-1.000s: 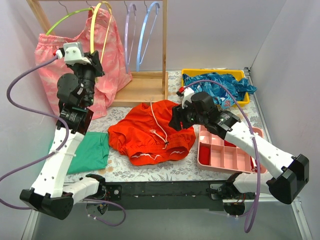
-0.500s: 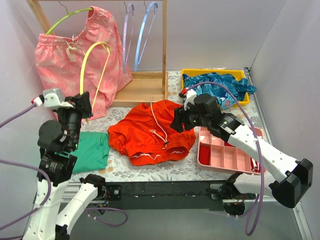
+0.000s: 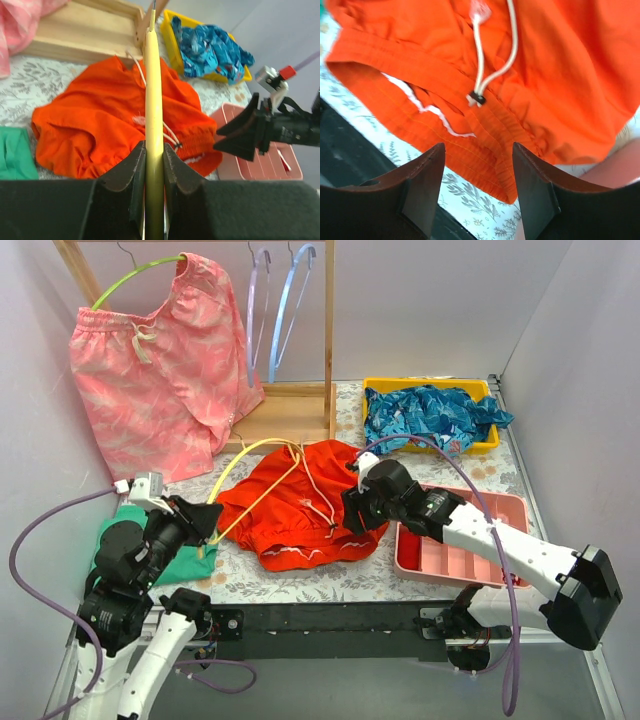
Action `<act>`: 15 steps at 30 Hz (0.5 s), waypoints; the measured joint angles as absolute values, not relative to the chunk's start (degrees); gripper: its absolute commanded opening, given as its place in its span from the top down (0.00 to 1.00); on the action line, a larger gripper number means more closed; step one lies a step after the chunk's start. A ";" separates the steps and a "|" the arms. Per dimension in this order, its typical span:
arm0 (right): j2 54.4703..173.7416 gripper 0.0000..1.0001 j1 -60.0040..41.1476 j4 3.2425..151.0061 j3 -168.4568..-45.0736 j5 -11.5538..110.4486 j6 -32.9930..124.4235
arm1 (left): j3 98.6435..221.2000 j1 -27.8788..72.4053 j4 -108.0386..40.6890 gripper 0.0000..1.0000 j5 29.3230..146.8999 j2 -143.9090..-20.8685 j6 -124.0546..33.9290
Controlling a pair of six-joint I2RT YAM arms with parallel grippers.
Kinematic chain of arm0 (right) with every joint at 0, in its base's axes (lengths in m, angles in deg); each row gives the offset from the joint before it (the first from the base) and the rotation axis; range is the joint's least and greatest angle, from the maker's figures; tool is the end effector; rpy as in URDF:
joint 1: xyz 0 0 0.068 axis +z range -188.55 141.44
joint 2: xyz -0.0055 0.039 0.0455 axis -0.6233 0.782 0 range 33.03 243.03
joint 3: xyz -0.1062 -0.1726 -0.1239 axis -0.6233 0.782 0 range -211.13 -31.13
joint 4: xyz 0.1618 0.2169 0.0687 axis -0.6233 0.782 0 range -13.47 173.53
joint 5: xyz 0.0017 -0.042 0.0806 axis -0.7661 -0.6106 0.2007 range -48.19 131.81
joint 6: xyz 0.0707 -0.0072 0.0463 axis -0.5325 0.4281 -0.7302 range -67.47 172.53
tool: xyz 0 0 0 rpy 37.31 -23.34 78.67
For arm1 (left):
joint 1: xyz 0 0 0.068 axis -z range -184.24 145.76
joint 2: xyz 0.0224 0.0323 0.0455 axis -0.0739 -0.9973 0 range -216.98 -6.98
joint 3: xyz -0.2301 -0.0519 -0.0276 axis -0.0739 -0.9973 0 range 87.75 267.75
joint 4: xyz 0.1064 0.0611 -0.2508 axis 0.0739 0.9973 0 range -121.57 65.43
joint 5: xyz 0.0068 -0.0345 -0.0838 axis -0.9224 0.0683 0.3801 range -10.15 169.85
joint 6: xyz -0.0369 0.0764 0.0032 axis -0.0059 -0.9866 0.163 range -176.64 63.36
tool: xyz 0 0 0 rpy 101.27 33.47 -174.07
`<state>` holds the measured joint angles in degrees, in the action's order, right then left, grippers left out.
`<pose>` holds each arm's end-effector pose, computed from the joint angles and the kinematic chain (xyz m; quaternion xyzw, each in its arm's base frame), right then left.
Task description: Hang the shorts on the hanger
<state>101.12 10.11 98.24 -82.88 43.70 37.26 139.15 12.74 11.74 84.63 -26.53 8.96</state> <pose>0.2109 0.2436 0.2163 -0.2653 0.8589 0.2444 0.3636 0.1355 -0.0479 0.3504 -0.2944 0.7158 -0.4416 0.4539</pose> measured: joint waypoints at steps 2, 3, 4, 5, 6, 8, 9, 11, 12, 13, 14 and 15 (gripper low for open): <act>101.10 0.36 11.97 99.18 -81.81 39.92 36.76 | 139.15 12.60 13.73 1.00 86.61 -25.22 9.22; 101.10 0.37 13.06 99.88 -81.57 37.90 36.48 | 139.15 12.41 14.86 1.00 88.10 -24.59 9.38; 101.10 0.37 14.02 100.43 -81.48 35.92 36.19 | 139.15 12.39 15.63 1.00 89.06 -24.28 9.49; 101.05 0.36 15.09 100.91 -81.46 33.99 35.91 | 139.15 12.45 16.28 1.00 90.07 -24.09 9.68; 100.99 0.37 16.23 101.63 -81.43 31.98 35.54 | 139.15 12.63 16.92 1.00 91.03 -24.04 9.88; 100.68 0.36 18.39 103.03 -81.33 28.33 34.64 | 139.17 13.59 18.27 1.00 92.39 -24.04 10.08; 100.40 0.36 19.20 103.69 -81.11 26.93 34.25 | 139.26 14.09 19.02 1.00 92.80 -24.04 10.14; 99.61 0.37 20.34 105.13 -80.49 24.57 33.42 | 139.89 15.80 20.77 1.00 93.06 -24.04 10.10; 99.20 0.37 20.49 105.46 -80.10 23.79 33.13 | 140.42 16.52 21.53 1.00 93.04 -24.02 10.03; 98.65 0.37 20.58 106.00 -79.60 23.02 32.80 | 141.14 17.48 22.38 1.00 92.95 -24.02 9.90; 98.10 0.37 20.75 106.44 -79.01 22.39 32.56 | 141.95 18.44 23.02 1.00 92.87 -24.02 9.75; 97.65 0.37 20.78 106.70 -78.44 21.97 32.28 | 143.13 19.53 23.83 1.00 92.69 -24.04 9.49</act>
